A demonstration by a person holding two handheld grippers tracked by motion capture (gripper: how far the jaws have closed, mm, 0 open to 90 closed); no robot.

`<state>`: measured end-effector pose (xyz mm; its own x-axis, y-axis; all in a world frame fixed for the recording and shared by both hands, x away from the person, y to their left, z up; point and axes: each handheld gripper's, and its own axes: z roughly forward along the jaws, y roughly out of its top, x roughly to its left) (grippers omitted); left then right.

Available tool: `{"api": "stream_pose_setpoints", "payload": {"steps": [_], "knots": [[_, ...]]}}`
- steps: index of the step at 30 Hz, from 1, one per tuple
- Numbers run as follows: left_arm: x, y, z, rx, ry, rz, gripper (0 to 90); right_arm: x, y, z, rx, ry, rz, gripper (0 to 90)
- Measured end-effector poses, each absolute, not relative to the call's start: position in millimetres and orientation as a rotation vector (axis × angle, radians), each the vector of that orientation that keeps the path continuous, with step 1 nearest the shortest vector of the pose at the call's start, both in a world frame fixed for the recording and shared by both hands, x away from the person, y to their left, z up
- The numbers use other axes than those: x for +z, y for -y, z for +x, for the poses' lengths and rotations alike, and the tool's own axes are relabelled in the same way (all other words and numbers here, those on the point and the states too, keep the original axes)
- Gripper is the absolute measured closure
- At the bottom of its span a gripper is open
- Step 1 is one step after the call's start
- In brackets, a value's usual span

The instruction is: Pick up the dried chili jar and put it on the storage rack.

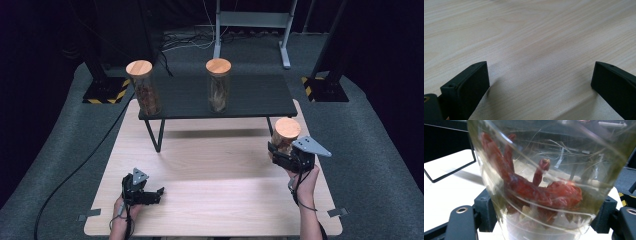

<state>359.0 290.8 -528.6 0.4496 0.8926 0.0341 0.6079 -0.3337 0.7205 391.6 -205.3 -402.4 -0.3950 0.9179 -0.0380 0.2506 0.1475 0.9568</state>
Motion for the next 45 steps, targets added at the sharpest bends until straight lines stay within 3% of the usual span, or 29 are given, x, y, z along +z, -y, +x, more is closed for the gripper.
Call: {"api": "stream_pose_setpoints", "payload": {"steps": [45], "knots": [[-529, -291, 358, 0.575, -1.251, 2.061, 1.3, -365, 207, 409, 1.29, -1.747, 1.098, 24.4]]}}
